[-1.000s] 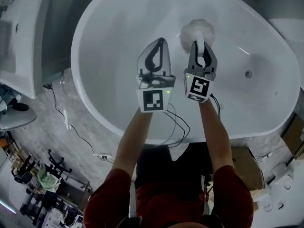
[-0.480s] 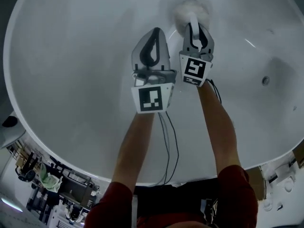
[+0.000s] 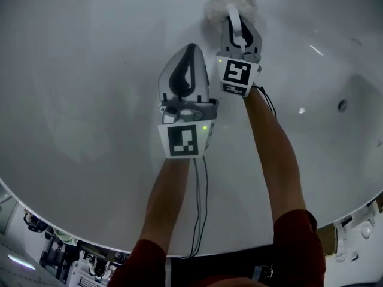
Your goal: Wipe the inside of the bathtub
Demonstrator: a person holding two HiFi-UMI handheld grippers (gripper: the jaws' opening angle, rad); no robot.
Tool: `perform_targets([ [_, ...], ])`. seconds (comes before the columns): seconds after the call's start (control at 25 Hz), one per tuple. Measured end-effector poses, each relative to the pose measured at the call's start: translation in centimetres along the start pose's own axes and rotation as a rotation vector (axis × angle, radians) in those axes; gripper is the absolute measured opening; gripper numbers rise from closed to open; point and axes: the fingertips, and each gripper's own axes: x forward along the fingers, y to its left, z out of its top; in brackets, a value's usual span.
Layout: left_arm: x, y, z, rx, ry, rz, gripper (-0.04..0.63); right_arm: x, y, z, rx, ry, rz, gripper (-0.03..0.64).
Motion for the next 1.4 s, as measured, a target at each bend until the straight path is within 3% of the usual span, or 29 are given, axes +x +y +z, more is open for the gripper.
perform_targets([
  [0.28,0.4,-1.5,-0.1,0.049,-0.016,-0.024,0.017,0.3,-0.2,-0.2,-0.049,0.002,0.033,0.087],
  [0.48,0.5,-4.7,0.7,0.084,-0.029,-0.044,0.017,-0.1,-5.9,-1.8,0.004,0.056,-0.061,0.087],
  [0.6,0.9,-7.4,0.8,0.083,-0.028,-0.050,0.015,-1.0,-8.9,-2.7,-0.036,0.064,-0.050,0.087],
  [0.76,1.3,-9.3,0.8,0.090,-0.014,-0.071,0.017,-1.5,-9.3,-2.7,-0.103,0.064,-0.011,0.087],
  [0.84,1.7,-12.8,0.6,0.092,-0.007,-0.086,0.015,-2.8,-11.8,-3.0,-0.116,0.064,0.000,0.087],
  [1.0,2.4,-28.0,0.1,0.092,0.007,-0.126,0.015,-9.2,-24.7,-5.6,-0.135,0.065,-0.008,0.087],
  [1.08,3.4,-33.2,-0.1,0.090,0.011,-0.148,0.015,-11.0,-29.5,-6.8,-0.146,0.072,-0.013,0.087],
  [1.4,5.6,-35.4,0.6,0.092,0.006,-0.204,0.017,-11.6,-32.5,-7.4,-0.189,0.085,-0.033,0.087],
])
